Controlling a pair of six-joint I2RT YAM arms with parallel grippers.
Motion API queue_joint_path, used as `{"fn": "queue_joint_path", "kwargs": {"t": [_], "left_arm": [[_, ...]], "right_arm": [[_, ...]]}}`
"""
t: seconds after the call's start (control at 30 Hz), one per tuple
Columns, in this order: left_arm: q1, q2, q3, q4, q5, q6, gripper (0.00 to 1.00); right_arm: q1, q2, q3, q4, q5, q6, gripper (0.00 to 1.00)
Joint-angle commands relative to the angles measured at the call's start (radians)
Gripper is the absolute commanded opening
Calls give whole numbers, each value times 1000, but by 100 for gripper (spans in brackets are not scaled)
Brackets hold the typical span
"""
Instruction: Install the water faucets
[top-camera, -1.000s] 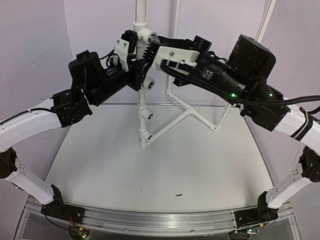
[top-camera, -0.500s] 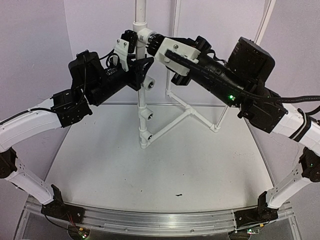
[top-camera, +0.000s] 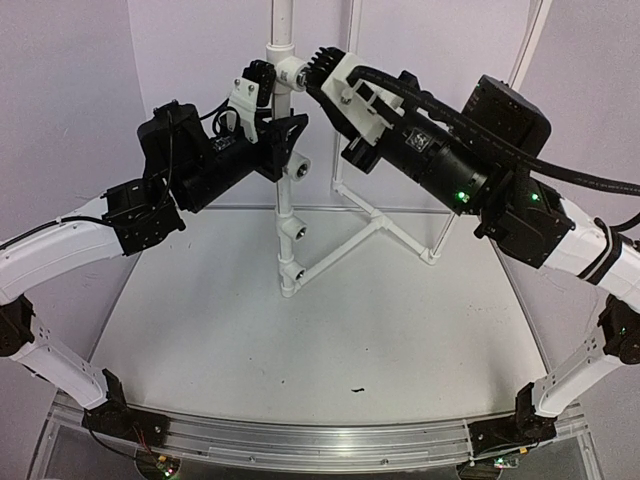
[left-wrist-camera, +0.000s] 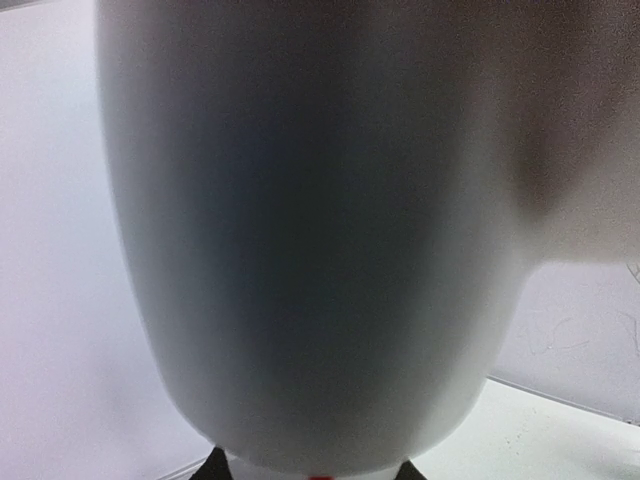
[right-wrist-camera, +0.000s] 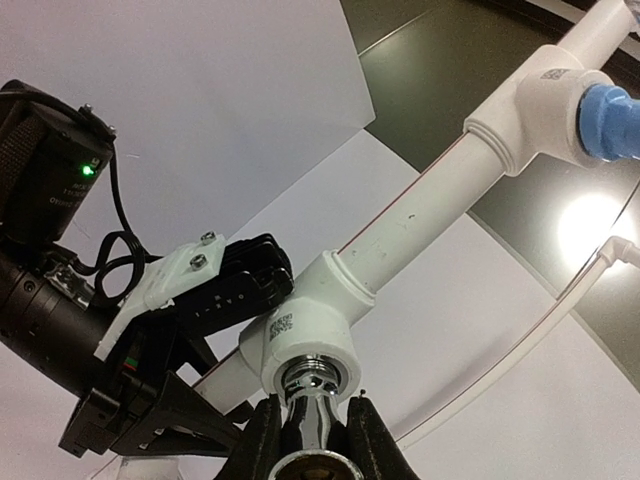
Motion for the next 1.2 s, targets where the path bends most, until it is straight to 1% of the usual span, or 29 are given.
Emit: {"fn": "queue_joint_path", "kwargs": {"t": [0.0, 0.17, 0.5, 0.83, 1.0, 1.17], "left_arm": [[-57, 67, -66, -280, 28, -178, 0], [-59, 70, -63, -280, 28, -175, 0], [-63, 81, -51, -281, 24, -175, 0], [-76, 97, -36, -282, 7, -175, 0], [-83, 110, -25, -282, -15, -179, 0], [-94, 132, -3, -281, -90, -196, 0]], "right_arm": [[-10, -12, 13, 165, 32, 141, 0], [-10, -16, 7, 167, 34, 258, 0], [-10, -46, -12, 200, 48, 625, 0], [-10, -28, -25, 254, 57, 891, 0], [-10, -14, -55, 317, 107, 1047, 0], [-10, 15, -94, 378, 150, 1238, 0]]}}
